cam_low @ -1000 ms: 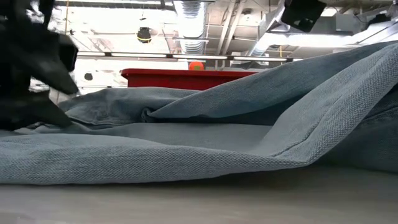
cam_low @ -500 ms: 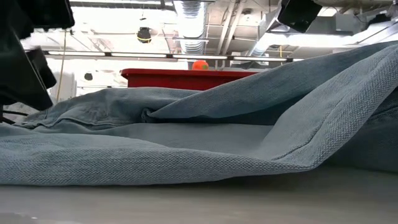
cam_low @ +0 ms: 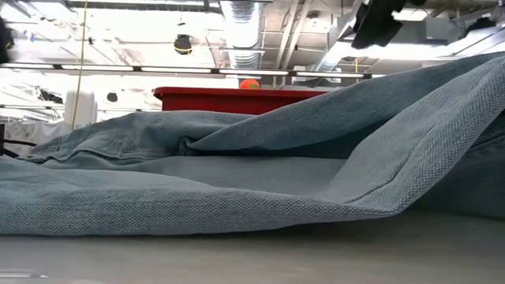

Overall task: Fold Laundry from Bin
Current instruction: Fold the blue pants

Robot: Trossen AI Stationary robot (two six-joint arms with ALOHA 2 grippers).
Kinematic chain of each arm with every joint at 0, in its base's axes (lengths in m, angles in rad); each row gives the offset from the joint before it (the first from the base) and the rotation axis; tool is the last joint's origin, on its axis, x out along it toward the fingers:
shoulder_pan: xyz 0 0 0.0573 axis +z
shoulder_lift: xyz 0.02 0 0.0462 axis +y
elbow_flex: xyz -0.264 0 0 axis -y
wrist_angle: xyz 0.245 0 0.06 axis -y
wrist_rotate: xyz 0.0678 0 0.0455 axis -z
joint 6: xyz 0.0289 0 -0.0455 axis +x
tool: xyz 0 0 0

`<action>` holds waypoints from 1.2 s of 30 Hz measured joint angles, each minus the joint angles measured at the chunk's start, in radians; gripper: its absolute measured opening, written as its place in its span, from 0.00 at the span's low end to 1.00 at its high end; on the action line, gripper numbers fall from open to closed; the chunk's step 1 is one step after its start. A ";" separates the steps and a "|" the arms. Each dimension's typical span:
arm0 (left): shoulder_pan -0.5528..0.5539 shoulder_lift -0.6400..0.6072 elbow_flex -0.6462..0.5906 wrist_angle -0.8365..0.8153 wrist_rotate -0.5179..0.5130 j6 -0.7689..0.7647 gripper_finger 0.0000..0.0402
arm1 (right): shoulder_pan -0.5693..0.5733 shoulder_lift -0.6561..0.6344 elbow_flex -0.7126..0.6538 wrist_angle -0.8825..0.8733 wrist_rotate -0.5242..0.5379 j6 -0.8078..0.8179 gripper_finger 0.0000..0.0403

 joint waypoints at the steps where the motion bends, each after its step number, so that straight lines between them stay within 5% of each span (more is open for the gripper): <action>1: -0.023 0.007 0.000 -0.007 0.005 -0.029 0.00 | -0.003 0.001 0.000 -0.012 0.031 -0.001 0.59; 5: -0.089 0.048 0.000 -0.007 -0.061 -0.172 0.00 | -0.029 0.024 0.000 -0.015 0.065 -0.002 0.59; 9: -0.114 0.052 0.029 -0.031 -0.286 -0.246 0.00 | -0.039 0.066 0.000 -0.006 0.042 -0.016 0.59; 14: -0.072 -0.018 0.122 -0.105 -0.351 -0.105 0.00 | -0.020 0.127 0.000 -0.003 -0.013 -0.034 0.59; 19: 0.012 -0.026 0.196 -0.374 -0.404 -0.054 0.00 | 0.003 0.174 0.000 0.023 -0.022 -0.043 0.59; 26: 0.123 0.044 0.164 -0.325 -0.323 0.013 0.00 | 0.005 0.170 0.000 0.049 -0.034 -0.053 0.59; 36: 0.097 0.176 0.162 -0.120 -0.187 0.036 0.00 | 0.000 0.156 0.000 0.090 -0.025 -0.043 0.59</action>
